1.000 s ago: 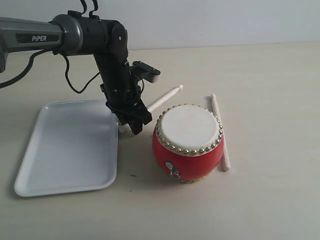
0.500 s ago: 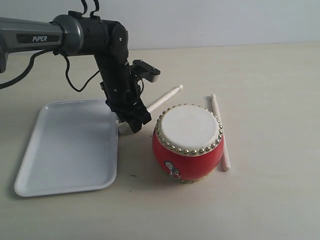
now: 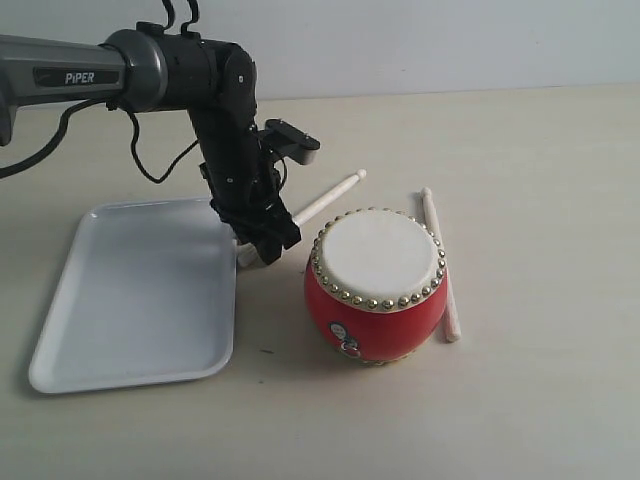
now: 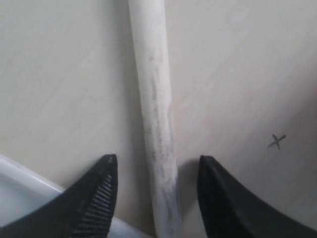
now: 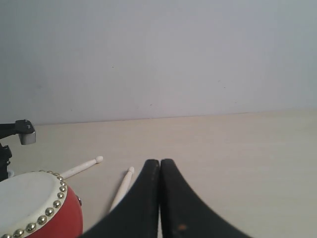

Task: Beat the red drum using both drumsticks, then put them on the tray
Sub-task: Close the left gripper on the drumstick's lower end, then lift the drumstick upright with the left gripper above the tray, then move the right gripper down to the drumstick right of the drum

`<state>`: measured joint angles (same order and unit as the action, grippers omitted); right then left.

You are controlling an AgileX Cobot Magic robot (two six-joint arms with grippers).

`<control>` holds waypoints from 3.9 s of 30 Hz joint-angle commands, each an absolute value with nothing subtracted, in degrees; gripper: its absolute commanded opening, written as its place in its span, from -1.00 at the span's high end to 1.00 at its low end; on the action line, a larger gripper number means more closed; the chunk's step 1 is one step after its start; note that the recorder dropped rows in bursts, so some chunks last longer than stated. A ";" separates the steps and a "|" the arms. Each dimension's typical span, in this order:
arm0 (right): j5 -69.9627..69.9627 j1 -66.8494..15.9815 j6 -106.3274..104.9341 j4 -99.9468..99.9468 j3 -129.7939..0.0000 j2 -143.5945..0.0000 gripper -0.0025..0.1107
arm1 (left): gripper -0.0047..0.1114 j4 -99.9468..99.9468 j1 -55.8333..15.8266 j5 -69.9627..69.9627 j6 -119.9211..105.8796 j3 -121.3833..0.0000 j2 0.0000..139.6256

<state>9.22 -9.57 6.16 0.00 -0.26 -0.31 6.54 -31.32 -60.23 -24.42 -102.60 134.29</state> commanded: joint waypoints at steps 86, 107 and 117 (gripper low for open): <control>-9.68 -9.35 27.33 31.12 0.00 0.00 0.96 | 0.92 57.67 -28.00 -26.31 -52.05 -34.63 69.94; 38.41 -9.35 -1.04 17.40 -43.12 -61.13 0.96 | 0.92 58.07 -28.00 -26.41 -52.05 -34.65 69.94; 56.77 -10.84 -5.82 17.92 -55.09 -86.13 0.96 | 0.92 59.21 -28.00 -26.41 -52.05 -34.65 69.94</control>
<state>58.20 -9.73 -5.23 17.48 -54.56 -83.80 58.39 -28.06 -26.85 -51.86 -34.86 70.38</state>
